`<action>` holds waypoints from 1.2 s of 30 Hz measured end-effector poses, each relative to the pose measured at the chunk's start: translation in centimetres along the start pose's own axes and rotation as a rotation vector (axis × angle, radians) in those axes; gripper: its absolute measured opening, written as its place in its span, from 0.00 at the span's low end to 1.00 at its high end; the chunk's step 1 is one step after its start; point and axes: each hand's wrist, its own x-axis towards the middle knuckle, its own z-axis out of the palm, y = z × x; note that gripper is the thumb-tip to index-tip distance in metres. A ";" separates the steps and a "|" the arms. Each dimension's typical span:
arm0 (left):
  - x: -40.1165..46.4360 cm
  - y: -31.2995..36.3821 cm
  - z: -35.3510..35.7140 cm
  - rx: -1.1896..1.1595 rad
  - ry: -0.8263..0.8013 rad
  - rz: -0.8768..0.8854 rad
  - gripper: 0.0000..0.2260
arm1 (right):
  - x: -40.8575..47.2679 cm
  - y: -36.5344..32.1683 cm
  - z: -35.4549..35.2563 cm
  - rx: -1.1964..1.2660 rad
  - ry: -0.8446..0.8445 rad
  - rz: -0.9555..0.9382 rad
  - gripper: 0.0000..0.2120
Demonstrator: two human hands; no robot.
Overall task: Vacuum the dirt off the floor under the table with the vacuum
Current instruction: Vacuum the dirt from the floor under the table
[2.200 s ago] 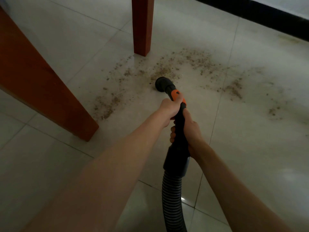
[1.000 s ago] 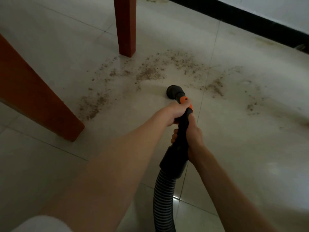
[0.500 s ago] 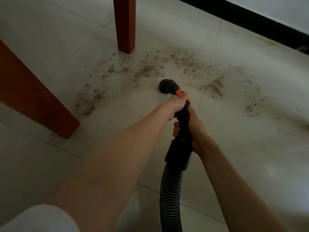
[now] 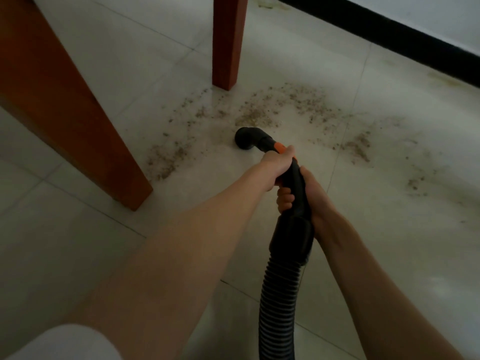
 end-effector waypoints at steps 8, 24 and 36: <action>0.6 -0.4 -0.5 -0.081 0.001 0.022 0.23 | 0.4 0.3 0.0 -0.014 0.046 -0.016 0.23; -0.7 -1.3 0.6 -0.186 -0.079 -0.001 0.23 | -1.5 0.6 -0.4 -0.869 0.499 -0.174 0.17; -2.0 -2.7 0.0 -0.212 -0.050 -0.023 0.23 | -2.1 1.2 -0.4 -0.899 0.384 -0.144 0.19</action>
